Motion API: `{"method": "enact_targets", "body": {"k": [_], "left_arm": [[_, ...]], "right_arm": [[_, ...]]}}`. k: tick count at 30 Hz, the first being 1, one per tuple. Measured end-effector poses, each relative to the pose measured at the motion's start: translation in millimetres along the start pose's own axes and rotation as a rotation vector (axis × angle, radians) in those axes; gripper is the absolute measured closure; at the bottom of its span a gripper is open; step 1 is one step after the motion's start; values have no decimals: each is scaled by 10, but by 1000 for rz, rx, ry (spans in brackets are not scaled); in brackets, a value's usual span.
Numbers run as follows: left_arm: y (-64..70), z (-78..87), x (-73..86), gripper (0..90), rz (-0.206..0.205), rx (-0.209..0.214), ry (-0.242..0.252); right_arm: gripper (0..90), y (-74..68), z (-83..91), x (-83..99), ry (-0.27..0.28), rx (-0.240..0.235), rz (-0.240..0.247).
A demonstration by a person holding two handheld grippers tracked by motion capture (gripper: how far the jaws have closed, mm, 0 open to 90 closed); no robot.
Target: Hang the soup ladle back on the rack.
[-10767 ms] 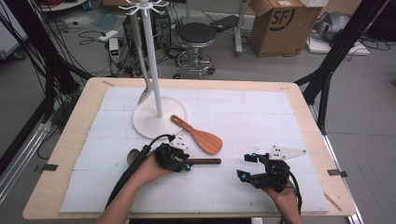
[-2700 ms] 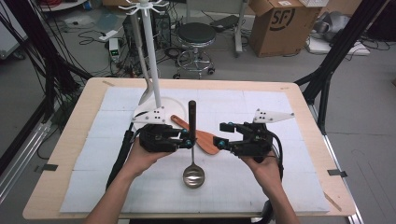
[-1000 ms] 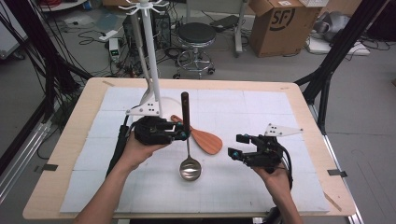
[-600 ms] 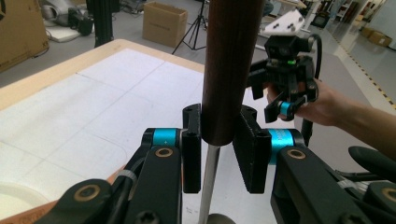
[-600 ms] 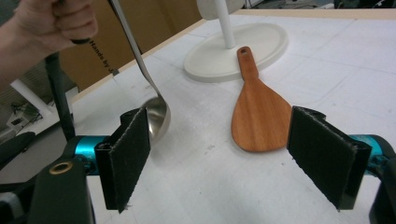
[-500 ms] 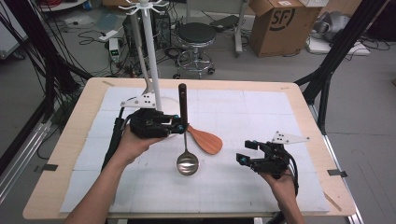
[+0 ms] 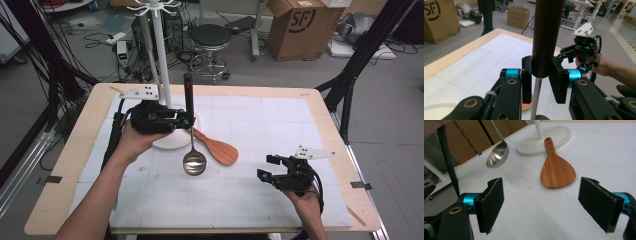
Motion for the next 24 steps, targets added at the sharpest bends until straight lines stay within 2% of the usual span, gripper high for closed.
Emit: {"method": "enact_targets", "body": {"k": [6,24], "left_arm": [[-88,117,-150,736,6,-28,17],[-332,332,-498,736,17,-58,45]], "right_arm": [[192,16,39,56,14,10,-1],[170,9,69,142,17,31,17]]}}
Point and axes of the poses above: each handheld gripper's, and its own axes: z roughly backward along the jaws, x roughly out of its underside, y roughly to its right, the point moved 5 cm from there along -z, roughly forward along the jaws, and after that the axes turned 7 degrees about -y, right-handed, at the moved point
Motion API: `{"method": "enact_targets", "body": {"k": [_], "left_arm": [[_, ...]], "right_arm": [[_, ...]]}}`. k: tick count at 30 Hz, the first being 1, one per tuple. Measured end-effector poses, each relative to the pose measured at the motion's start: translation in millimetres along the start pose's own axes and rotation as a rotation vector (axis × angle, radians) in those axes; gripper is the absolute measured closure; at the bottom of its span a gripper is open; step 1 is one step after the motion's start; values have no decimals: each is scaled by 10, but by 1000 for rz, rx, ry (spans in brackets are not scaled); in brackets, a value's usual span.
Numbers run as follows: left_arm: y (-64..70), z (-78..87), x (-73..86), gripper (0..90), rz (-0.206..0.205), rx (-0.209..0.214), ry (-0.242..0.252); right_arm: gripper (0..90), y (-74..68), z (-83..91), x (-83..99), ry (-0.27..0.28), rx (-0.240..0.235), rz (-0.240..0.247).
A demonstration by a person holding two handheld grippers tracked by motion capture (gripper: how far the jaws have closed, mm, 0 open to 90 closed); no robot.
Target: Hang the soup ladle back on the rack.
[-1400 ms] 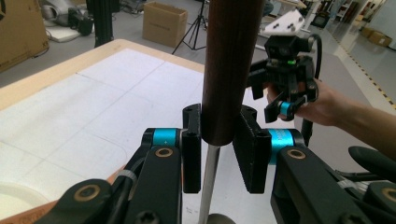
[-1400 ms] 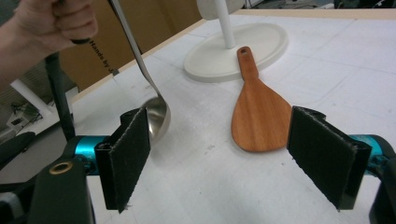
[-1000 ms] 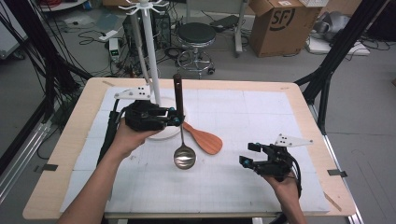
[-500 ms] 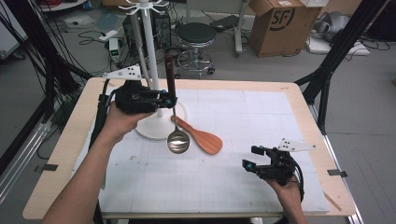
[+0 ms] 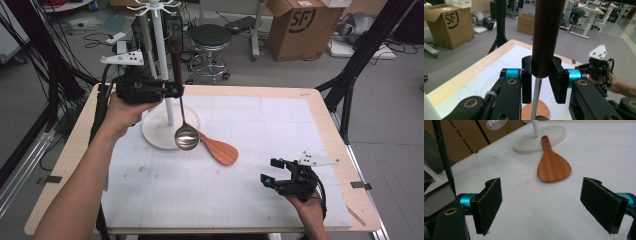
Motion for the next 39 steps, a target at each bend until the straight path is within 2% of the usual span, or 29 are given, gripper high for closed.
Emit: {"method": "enact_targets", "body": {"k": [3,6,17,20,23,34,35,37,39], "left_arm": [[-49,28,-51,736,9,-12,-6],[-78,60,-113,735,1,-26,-8],[-155,175,-246,736,8,-25,4],[-185,218,-267,735,19,-27,24],[-236,238,-259,736,33,-41,11],[-271,287,-394,735,21,-53,8],[-283,285,-391,735,25,-54,4],[-309,282,-381,735,33,-59,1],[-335,275,-374,735,40,-68,-3]], "right_arm": [[167,3,7,5,0,5,-4],[167,12,11,8,5,17,2],[139,7,5,21,-1,20,22],[114,9,0,25,-3,24,11],[111,12,-2,30,-6,22,6],[92,24,7,28,1,24,-3],[82,27,9,30,1,26,-3],[4,37,1,32,-3,45,-9],[4,40,1,38,-8,48,-6]]}}
Point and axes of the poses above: each handheld gripper's, and its own axes: z roughly backward along the jaws, x roughly out of its underside, y roughly to its right, the point moved 5 cm from there along -z, roughly forward along the jaws, and after that the axes turned 7 degrees about -y, right-handed, at the moved point
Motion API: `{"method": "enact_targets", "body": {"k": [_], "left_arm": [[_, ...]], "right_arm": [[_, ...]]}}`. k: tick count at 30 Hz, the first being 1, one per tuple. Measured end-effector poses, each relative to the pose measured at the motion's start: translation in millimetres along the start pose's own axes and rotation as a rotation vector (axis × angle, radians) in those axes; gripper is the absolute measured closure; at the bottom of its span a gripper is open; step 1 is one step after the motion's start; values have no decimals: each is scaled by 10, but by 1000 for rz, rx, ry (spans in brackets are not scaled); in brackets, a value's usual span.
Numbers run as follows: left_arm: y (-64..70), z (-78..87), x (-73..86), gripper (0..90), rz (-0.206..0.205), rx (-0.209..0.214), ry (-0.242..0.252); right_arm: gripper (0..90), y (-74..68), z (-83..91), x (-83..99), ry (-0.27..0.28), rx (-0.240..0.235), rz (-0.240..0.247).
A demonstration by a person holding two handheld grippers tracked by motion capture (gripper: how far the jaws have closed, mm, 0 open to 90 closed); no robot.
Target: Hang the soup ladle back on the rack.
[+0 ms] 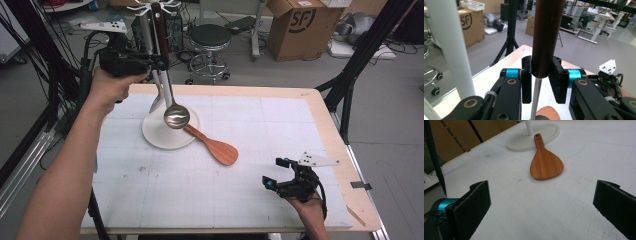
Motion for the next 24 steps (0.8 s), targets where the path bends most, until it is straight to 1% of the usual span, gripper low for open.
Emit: {"method": "enact_targets", "body": {"k": [6,11,17,20,24], "left_arm": [[-54,-28,13,735,20,-7,-3],[-64,-53,27,734,18,-3,-17],[-46,-33,32,735,11,11,-12],[-59,-27,46,735,16,6,-15],[-81,-39,59,734,20,-18,-28]], "right_arm": [[4,-2,-2,3,-2,-1,-1],[4,-7,-17,6,-9,0,9],[4,-6,0,8,-5,-2,3],[4,-6,-5,9,-6,-3,4],[4,-19,-11,1,-6,-8,5]]}}
Point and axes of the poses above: each handheld gripper's, and its own axes: z roughly backward along the jaws, x roughly out of its underside, y roughly to its right, the point moved 5 cm from there along -z, roughly forward along the jaws, and after that the axes turned 7 degrees about -y, right-handed, at the moved point
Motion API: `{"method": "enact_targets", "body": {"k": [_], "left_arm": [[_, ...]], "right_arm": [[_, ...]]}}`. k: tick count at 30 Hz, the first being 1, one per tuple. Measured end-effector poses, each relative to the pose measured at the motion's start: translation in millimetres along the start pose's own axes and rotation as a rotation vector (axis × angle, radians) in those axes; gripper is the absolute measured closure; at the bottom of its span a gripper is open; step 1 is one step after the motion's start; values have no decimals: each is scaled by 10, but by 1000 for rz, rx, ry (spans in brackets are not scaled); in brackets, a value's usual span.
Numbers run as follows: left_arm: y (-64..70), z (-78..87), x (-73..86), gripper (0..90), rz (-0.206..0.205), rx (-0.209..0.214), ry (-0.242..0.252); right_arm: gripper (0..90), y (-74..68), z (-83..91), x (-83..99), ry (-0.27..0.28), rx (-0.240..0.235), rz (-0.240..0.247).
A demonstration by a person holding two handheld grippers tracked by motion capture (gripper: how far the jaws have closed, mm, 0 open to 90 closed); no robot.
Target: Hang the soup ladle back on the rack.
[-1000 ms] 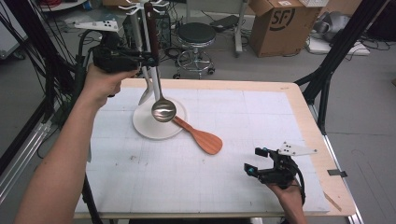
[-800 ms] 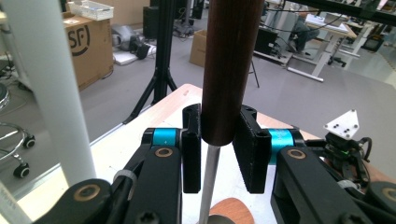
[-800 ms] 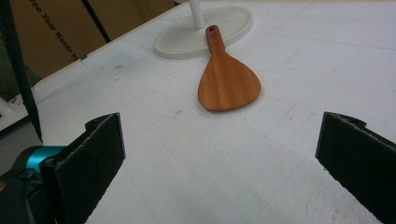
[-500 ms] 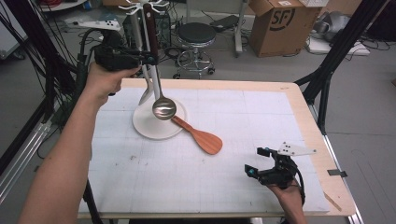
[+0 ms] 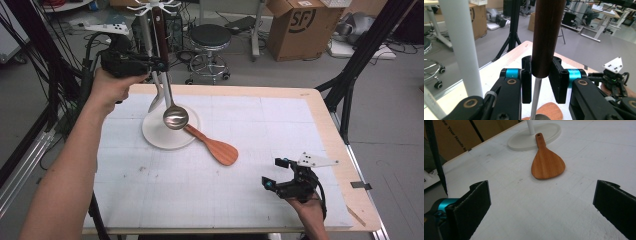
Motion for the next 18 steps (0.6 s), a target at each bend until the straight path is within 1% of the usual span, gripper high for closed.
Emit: {"method": "enact_targets", "body": {"k": [6,9,13,18], "left_arm": [[-52,18,4,735,20,-9,10],[-75,14,10,733,29,-28,3],[-113,0,29,734,41,-41,-14],[-150,-1,34,730,53,-53,-10]], "right_arm": [[4,0,1,6,-2,-2,-4],[4,3,-1,6,-2,-1,-1],[5,-1,-11,3,-2,-6,2],[4,-7,-18,6,-3,-11,6]]}}
Point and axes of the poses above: each handheld gripper's, and its own axes: z roughly backward along the jaws, x roughly out of its underside, y roughly to its right, the point moved 5 cm from there along -z, roughly forward along the jaws, and after that the axes turned 7 degrees about -y, right-handed, at the moved point
